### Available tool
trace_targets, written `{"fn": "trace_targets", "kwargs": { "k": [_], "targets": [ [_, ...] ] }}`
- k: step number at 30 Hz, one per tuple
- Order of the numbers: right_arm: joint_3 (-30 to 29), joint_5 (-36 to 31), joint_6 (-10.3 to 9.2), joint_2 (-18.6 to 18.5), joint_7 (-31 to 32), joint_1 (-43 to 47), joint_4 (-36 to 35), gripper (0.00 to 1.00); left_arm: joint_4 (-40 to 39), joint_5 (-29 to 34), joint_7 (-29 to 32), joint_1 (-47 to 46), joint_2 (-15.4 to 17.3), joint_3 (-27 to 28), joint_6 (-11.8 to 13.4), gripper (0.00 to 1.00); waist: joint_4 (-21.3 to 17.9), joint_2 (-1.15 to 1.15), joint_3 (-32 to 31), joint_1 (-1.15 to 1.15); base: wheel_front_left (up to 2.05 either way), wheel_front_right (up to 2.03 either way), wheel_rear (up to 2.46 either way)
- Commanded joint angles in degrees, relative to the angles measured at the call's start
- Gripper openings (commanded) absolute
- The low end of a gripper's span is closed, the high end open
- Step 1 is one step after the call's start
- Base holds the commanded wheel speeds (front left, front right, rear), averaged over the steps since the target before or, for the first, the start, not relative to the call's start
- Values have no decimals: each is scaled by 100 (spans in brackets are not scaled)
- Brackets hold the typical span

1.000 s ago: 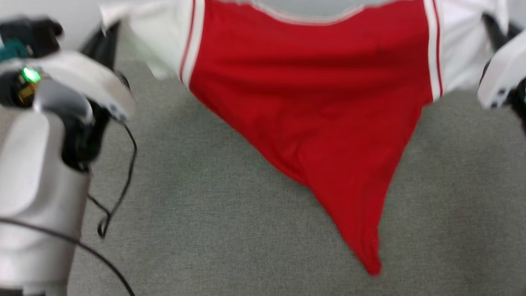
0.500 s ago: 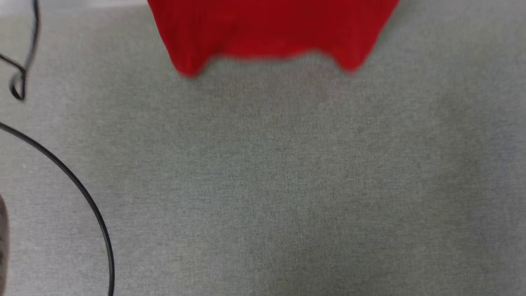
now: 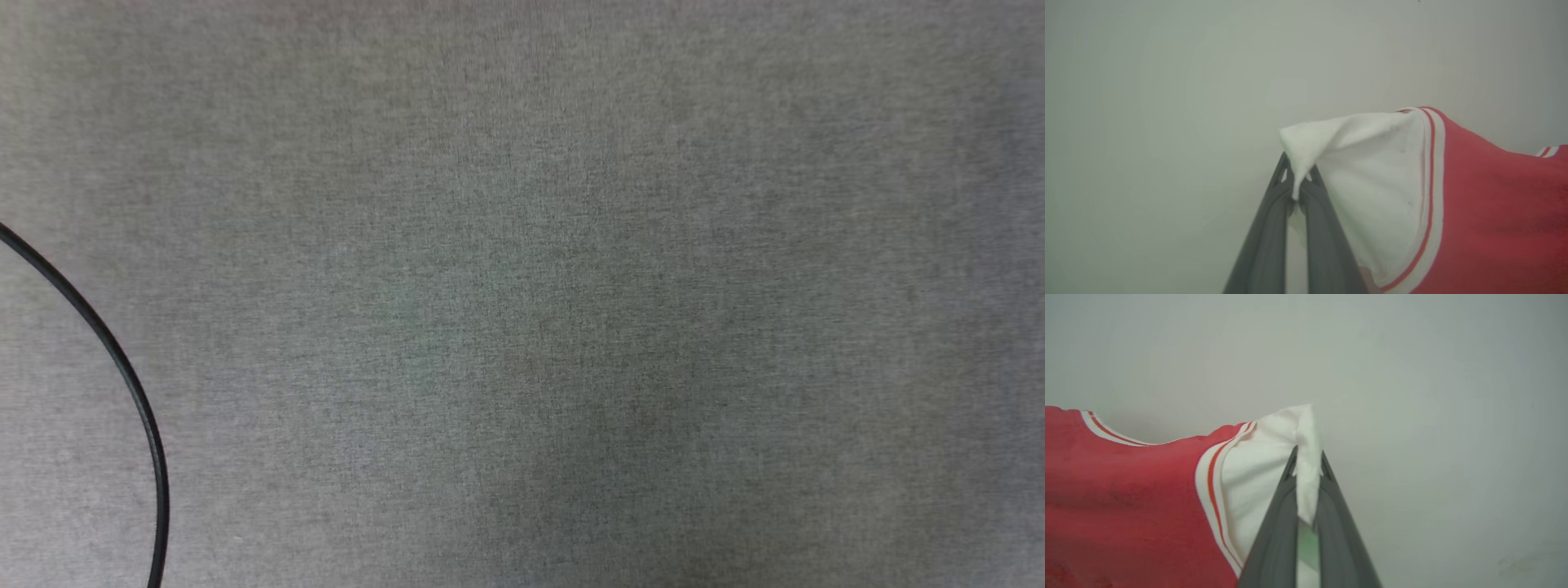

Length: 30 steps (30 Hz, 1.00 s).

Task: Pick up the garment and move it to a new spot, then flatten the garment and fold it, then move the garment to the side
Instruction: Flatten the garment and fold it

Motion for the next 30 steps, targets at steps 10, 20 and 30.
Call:
{"fn": "trace_targets", "kwargs": {
  "k": [10,20,30],
  "targets": [
    [460,789,-4,48,-306,504,941,0,576,-470,-427,755,-2,-502,-57,0,46,0,113,-1,0,0,0],
    [1144,1650,-3,-89,-669,2785,1112,0,316,-1255,-814,3064,70,-906,-53,0,34,0,-782,-1,0,0,0],
    [1691,2073,-4,-317,-685,5358,404,0,-651,-1040,-853,5774,-170,-279,41,0,62,0,-1889,-1,0,0,0]
  ]
}}
